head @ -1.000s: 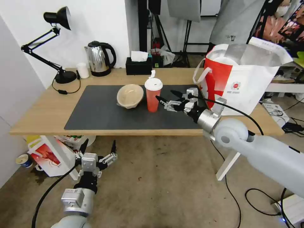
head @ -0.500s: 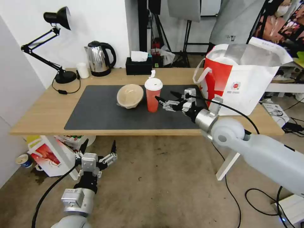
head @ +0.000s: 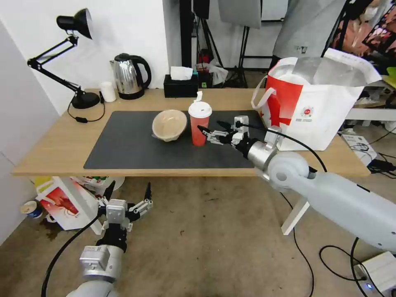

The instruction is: Pick up the trash from the table and place it into the takeout bag.

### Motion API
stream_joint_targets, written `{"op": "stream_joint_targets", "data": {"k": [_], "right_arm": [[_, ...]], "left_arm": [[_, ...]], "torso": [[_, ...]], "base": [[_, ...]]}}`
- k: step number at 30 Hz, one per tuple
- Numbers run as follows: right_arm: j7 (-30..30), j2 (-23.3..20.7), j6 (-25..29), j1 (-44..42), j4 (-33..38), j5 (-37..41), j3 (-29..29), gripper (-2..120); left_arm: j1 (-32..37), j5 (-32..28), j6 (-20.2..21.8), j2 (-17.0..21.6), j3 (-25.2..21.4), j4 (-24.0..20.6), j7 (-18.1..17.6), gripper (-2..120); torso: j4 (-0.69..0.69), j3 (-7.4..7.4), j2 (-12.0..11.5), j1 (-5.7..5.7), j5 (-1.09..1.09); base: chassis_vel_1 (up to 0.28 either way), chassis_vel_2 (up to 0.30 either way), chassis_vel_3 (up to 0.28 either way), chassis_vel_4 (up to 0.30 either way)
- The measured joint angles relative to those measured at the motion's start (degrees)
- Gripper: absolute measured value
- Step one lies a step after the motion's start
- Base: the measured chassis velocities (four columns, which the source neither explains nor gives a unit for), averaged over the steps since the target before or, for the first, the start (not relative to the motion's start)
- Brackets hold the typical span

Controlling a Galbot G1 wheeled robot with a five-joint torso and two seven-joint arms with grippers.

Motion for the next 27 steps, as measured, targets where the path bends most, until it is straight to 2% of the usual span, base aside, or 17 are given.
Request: {"op": "stream_joint_targets", "data": {"k": [27], "right_arm": [[-0.58, 6.45, -0.13, 2.47, -6.94, -0.66, -2.48, 100]], "left_arm": [[0.00, 0.00, 0.00, 0.00, 0.00, 0.00, 0.00, 100]], "torso": [[0.00, -0.01, 0.01, 0.01, 0.00]], "base": [[0.000, 0.000, 0.000, 0.000]]}}
